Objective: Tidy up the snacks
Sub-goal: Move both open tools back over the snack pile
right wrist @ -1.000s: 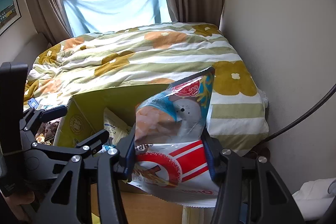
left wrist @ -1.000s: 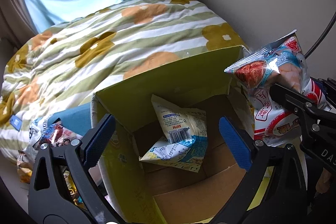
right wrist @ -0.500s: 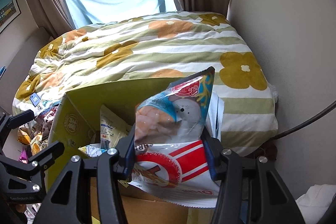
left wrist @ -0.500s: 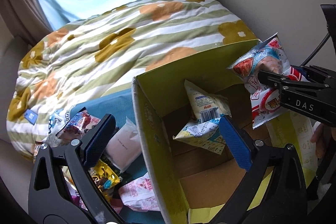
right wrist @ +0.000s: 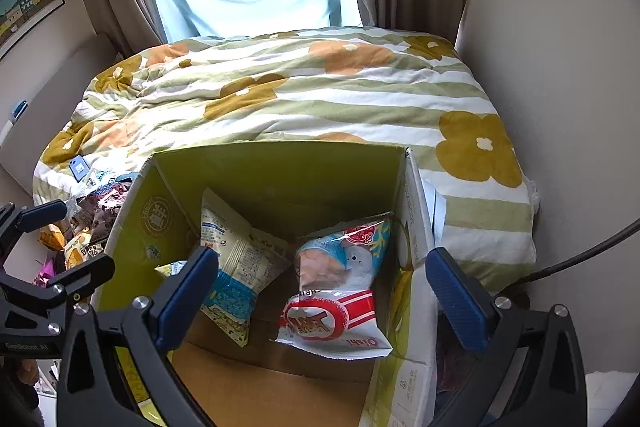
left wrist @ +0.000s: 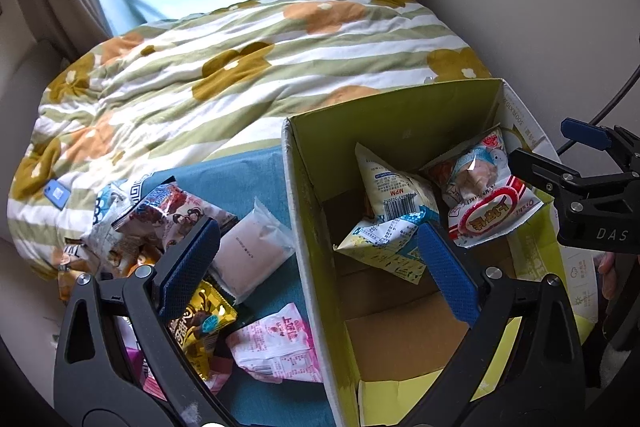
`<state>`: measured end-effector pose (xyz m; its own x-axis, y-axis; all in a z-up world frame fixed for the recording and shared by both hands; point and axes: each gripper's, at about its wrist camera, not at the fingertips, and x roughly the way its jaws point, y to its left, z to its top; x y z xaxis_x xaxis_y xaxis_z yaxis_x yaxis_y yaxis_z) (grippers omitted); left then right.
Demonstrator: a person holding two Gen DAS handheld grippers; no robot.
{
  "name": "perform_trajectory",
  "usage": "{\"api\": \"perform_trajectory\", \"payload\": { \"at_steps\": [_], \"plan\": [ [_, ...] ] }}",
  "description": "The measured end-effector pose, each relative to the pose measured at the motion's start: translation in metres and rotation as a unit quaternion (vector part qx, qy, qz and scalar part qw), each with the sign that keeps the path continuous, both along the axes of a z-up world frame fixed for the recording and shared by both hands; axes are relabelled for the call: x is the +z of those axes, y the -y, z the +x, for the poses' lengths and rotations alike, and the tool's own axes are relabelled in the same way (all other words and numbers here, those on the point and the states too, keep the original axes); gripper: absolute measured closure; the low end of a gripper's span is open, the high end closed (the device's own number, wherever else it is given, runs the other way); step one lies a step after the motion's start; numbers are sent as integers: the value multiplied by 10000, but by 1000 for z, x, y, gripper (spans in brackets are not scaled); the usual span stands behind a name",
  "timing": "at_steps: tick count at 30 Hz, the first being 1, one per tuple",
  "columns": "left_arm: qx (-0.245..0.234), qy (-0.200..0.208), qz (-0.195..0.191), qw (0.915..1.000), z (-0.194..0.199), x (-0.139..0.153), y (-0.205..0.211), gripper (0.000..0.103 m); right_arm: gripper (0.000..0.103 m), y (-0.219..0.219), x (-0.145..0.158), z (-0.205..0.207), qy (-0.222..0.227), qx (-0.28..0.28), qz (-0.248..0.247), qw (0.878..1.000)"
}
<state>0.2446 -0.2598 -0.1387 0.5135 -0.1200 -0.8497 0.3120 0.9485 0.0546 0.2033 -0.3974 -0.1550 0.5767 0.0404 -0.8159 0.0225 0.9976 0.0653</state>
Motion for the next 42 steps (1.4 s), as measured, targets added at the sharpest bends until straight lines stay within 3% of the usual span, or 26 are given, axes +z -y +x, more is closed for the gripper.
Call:
{"api": "perform_trajectory", "payload": {
  "at_steps": [7,12,23,27,33,42],
  "plan": [
    [249,299,-253,9989,-23,34,-20,5,1,-15,34,-13,205,219,-382,9988],
    [578,487,-215,9969,-41,57,-48,5,1,-30,57,-26,610,401,-324,9968],
    [1065,933,-70,9899,-87,101,-150,5,0,-98,93,-54,921,700,125,9932],
    [1090,932,-23,9897,-99,97,-197,5,0,-138,100,-64,996,843,170,9913],
    [960,625,138,9933,-110,74,-264,5,0,-204,97,-77,963,849,399,9909],
    [470,57,256,9986,-111,20,-329,5,0,-285,53,-88,486,568,442,9962]
  ]
}}
